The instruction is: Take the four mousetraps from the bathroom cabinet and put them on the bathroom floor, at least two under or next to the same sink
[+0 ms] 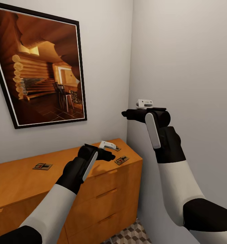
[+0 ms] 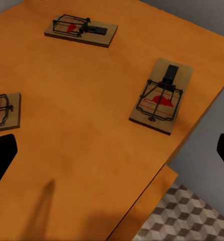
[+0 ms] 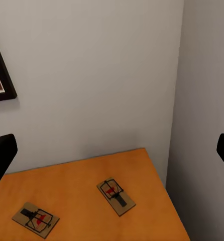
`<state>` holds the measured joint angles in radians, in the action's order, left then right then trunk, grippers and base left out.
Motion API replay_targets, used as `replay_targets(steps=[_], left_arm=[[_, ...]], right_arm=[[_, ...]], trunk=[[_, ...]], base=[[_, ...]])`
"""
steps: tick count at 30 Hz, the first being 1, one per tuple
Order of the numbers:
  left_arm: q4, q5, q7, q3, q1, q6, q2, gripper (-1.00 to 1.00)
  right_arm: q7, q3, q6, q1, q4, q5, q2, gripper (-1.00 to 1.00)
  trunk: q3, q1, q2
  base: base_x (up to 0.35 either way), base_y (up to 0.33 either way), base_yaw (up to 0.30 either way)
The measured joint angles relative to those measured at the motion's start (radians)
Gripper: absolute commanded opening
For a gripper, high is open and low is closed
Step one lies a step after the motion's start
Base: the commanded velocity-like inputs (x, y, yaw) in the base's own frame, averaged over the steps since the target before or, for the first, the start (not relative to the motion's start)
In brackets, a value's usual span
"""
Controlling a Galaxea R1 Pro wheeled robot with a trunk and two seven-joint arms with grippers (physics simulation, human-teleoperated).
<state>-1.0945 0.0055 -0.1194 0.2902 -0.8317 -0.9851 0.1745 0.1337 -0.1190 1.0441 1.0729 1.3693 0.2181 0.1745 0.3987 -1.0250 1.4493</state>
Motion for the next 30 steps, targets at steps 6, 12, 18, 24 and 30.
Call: replay_targets(steps=[6, 12, 18, 24, 30], left_arm=[[0.0, 0.0, 0.006, 0.006, 0.0, -0.001, 0.0, 1.0], [-0.001, 0.001, 0.009, 0.008, 0.0, -0.001, 0.0, 1.0], [-0.008, 0.001, 0.009, 0.01, 0.001, -0.001, 0.0, 1.0], [-0.012, 0.0, 0.01, 0.01, 0.0, -0.001, 0.0, 1.0], [-0.013, 0.0, 0.01, 0.009, 0.0, 0.0, 0.0, 1.0]], right_arm=[[0.0, 0.0, 0.0, 0.0, 0.0, 0.0, 0.0, 1.0], [0.0, 0.0, 0.0, 0.0, 0.0, 0.0, 0.0, 1.0], [0.0, -0.001, 0.0, 0.0, 0.002, 0.0, 0.0, 1.0], [0.002, -0.045, 0.0, 0.0, 0.009, -0.004, 0.0, 1.0], [0.004, -0.096, 0.0, 0.0, 0.011, -0.011, 0.0, 1.0]], trunk=[[0.0, 0.0, 0.0], [0.0, 0.0, 0.0], [0.0, 0.0, 0.0], [0.0, 0.0, 0.0], [0.0, 0.0, 0.0]], base=[[0.0, 0.0, 0.0], [0.0, 0.0, 0.0], [0.0, 0.0, -0.001], [0.0, 0.0, -0.079], [0.0, 0.0, -0.169]])
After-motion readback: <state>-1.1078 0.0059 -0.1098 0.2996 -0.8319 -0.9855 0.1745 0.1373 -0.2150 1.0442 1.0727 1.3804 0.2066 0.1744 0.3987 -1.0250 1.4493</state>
